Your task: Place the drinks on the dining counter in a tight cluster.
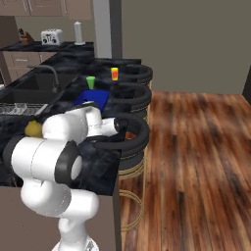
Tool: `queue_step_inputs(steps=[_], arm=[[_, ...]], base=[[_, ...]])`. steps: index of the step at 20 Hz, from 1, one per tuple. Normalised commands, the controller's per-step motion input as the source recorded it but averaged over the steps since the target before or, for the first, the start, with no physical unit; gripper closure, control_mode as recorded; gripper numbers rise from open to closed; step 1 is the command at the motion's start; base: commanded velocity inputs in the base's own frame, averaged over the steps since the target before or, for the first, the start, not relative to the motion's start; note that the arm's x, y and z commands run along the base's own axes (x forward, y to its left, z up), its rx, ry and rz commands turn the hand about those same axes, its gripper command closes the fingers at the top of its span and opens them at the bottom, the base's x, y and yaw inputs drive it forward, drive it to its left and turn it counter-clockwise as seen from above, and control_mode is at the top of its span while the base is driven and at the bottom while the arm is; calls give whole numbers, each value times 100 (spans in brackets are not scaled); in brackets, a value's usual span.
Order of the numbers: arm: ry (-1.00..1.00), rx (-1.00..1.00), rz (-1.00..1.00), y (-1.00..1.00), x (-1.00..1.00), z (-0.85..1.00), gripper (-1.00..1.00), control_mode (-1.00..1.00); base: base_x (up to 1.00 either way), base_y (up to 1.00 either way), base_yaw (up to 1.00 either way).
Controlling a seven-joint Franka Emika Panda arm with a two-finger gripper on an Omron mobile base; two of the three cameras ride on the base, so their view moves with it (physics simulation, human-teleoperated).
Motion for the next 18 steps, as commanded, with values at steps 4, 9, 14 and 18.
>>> queue_step_inputs(steps=[4,9,14,18], arm=[[-12,0,0,15,0,-14,100,-100],[1,0,0,8,0,-32,100,-100],[3,0,0,18,6,-49,100,-100],[2,0,0,20,16,-46,100,-100]], base=[[0,0,0],[0,0,0],[0,0,0],[0,0,0]])
